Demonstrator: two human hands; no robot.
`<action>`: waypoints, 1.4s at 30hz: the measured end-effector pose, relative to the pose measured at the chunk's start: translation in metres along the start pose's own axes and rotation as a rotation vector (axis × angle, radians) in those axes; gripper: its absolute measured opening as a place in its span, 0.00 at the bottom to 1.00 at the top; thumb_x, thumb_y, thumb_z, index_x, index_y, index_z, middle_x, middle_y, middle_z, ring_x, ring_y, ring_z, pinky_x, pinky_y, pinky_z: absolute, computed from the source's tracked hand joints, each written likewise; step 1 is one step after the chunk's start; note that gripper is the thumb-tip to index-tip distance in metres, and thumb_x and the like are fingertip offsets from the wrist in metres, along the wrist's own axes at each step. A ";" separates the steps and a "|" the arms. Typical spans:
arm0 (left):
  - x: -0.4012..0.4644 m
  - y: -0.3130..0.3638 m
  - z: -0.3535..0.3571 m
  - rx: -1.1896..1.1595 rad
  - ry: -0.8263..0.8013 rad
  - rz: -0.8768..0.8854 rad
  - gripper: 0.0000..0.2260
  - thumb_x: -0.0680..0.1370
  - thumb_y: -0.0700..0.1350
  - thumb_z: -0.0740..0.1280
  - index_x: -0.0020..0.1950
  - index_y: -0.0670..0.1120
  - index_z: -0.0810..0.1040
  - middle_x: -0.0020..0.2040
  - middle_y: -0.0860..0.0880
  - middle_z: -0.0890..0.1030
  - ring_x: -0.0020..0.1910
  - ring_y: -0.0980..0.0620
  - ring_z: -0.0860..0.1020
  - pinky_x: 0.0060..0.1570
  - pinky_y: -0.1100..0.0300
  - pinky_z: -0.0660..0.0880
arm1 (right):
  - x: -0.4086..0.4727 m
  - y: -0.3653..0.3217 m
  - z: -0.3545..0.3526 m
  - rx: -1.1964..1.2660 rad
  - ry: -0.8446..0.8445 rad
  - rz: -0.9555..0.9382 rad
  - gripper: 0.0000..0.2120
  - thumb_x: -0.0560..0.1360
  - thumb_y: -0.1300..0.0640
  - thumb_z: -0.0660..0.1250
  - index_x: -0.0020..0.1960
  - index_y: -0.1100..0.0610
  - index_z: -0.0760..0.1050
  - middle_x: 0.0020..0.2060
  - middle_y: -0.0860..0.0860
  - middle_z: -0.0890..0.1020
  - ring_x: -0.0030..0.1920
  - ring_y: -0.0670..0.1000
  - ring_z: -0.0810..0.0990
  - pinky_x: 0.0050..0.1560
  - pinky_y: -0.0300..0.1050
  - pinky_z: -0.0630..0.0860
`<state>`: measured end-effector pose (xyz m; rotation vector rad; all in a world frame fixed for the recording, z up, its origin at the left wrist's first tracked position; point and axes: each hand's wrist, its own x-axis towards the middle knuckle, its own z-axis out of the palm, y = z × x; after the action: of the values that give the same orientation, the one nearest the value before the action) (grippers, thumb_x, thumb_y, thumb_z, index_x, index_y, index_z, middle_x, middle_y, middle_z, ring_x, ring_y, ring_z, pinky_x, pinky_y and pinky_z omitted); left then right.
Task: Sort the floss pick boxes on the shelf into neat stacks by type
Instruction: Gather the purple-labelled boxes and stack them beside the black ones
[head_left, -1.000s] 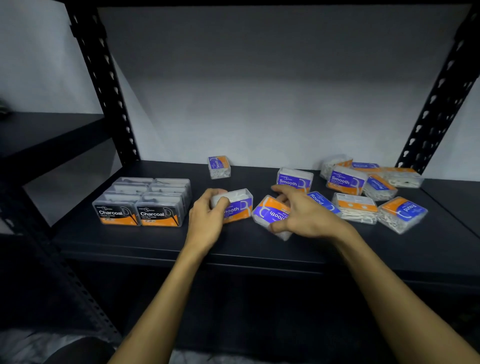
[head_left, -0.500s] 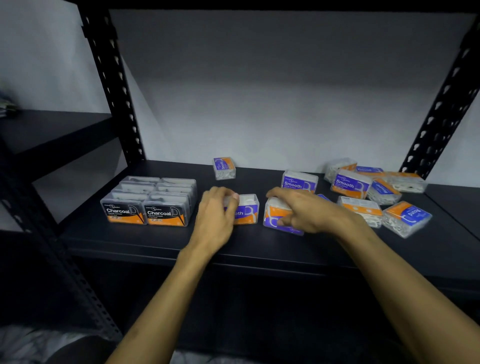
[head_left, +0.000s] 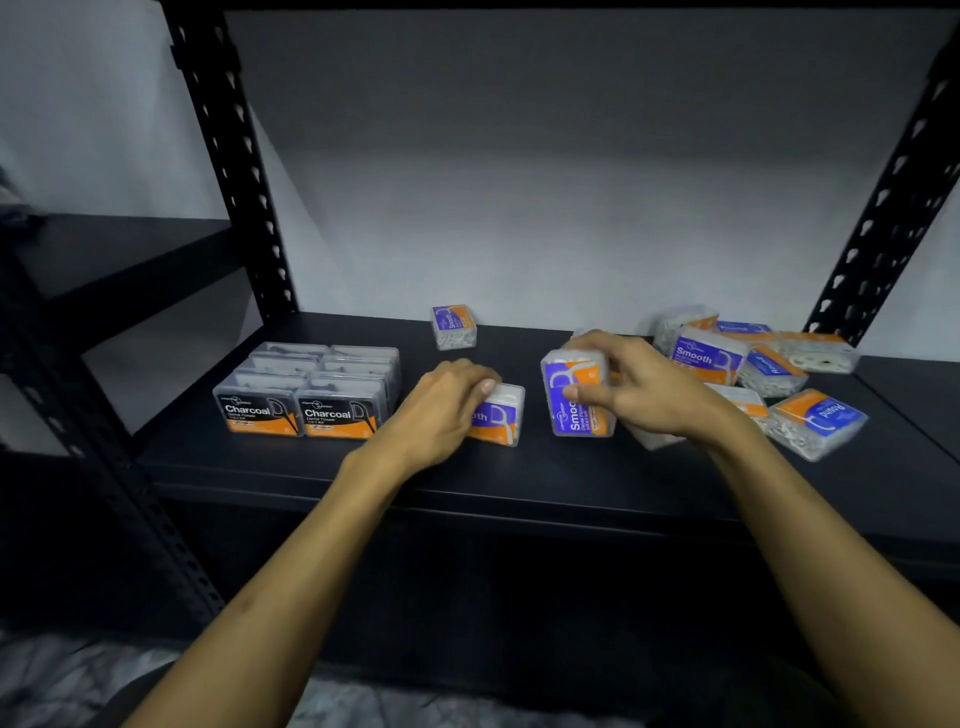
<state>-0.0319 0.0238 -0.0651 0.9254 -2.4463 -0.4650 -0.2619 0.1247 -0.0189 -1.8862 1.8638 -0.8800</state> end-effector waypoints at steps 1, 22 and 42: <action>-0.001 -0.001 0.001 -0.003 0.005 0.007 0.15 0.85 0.51 0.56 0.65 0.48 0.78 0.58 0.50 0.79 0.58 0.52 0.74 0.60 0.57 0.69 | 0.000 0.003 -0.001 0.046 0.042 0.004 0.19 0.73 0.56 0.74 0.61 0.52 0.74 0.49 0.45 0.81 0.46 0.43 0.83 0.42 0.38 0.81; -0.001 -0.004 -0.020 0.184 -0.055 -0.036 0.18 0.76 0.56 0.71 0.64 0.53 0.79 0.59 0.49 0.83 0.60 0.46 0.78 0.58 0.50 0.75 | -0.025 0.023 0.034 0.447 0.102 -0.002 0.20 0.68 0.67 0.77 0.51 0.64 0.69 0.49 0.60 0.84 0.49 0.51 0.85 0.52 0.45 0.81; 0.005 0.004 -0.011 0.240 -0.186 0.008 0.21 0.77 0.60 0.68 0.69 0.57 0.72 0.63 0.53 0.79 0.64 0.50 0.73 0.64 0.48 0.65 | -0.014 0.032 0.056 0.440 0.023 -0.045 0.22 0.69 0.62 0.77 0.59 0.59 0.73 0.52 0.51 0.82 0.53 0.47 0.83 0.49 0.39 0.80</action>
<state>-0.0313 0.0212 -0.0527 1.0070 -2.7186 -0.2681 -0.2497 0.1255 -0.0839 -1.6518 1.4880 -1.2142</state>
